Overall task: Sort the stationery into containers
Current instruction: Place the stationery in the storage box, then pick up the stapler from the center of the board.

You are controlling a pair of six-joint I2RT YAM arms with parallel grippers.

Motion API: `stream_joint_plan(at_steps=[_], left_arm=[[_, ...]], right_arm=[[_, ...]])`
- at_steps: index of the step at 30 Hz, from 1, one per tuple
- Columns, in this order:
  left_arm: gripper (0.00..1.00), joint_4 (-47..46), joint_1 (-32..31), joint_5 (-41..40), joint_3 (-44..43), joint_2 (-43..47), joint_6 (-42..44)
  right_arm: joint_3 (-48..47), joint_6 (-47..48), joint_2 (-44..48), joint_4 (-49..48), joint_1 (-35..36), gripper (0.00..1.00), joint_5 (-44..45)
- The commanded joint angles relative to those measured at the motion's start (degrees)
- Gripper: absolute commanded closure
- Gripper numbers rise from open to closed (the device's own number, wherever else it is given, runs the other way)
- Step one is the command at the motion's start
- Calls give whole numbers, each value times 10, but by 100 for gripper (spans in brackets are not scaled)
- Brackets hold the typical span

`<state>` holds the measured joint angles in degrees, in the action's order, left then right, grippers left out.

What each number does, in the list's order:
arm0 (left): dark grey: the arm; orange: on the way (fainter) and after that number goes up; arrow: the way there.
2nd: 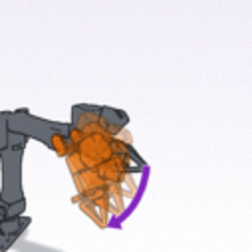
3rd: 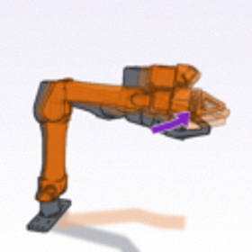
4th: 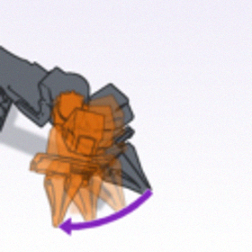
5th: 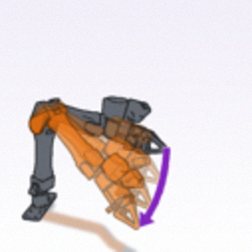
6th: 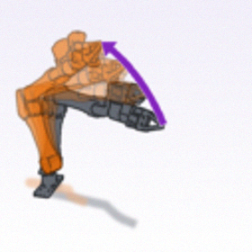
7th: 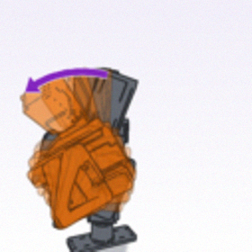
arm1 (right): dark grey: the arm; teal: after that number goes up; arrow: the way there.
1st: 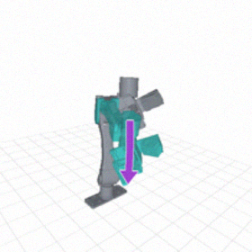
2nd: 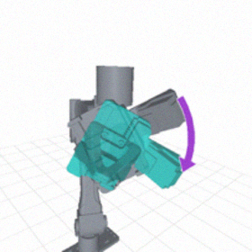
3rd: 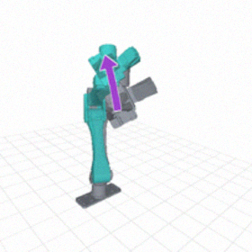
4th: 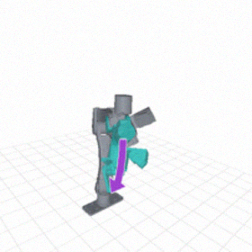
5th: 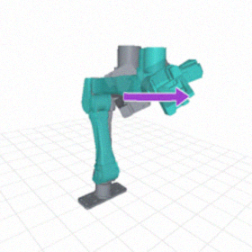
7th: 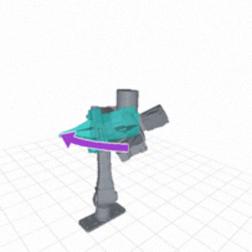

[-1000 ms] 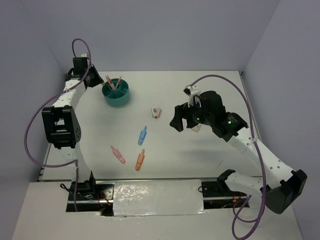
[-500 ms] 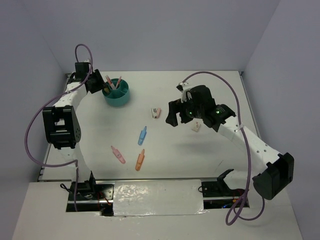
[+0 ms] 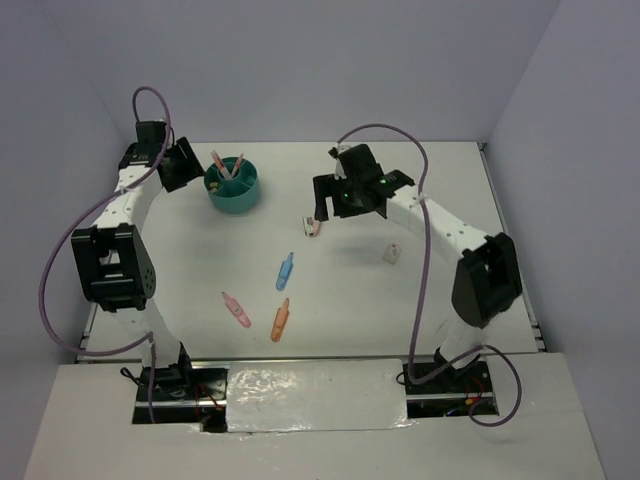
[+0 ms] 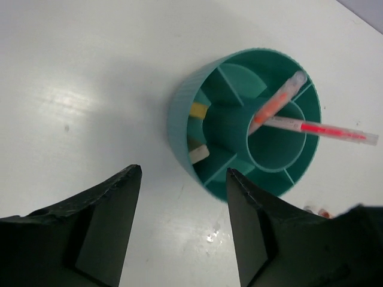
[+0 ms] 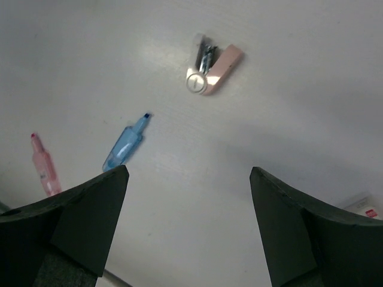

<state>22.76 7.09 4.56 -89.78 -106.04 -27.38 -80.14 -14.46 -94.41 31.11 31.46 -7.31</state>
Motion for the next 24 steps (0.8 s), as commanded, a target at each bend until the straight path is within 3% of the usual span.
stream_joint_plan(at_steps=[1, 6, 8, 9, 10, 16, 24], left_arm=[[28, 82, 4, -42, -15, 77, -31], [23, 102, 4, 20, 60, 180, -36], [16, 102, 4, 56, 104, 226, -34], [4, 100, 4, 69, 118, 238, -30], [1, 103, 4, 78, 143, 250, -33], [1, 127, 3, 101, 198, 326, -20], [1, 172, 3, 103, 199, 349, 11]], right_arm=[[-103, -44, -91, 53, -3, 10, 105], [-188, -44, -211, 56, 18, 11, 134], [-241, -39, -256, 76, 32, 11, 146], [-255, -43, -270, 96, 36, 11, 150], [-266, -45, -291, 100, 41, 11, 150], [-247, -87, -306, 69, 59, 11, 131], [-294, -129, -370, 130, 63, 14, 209]])
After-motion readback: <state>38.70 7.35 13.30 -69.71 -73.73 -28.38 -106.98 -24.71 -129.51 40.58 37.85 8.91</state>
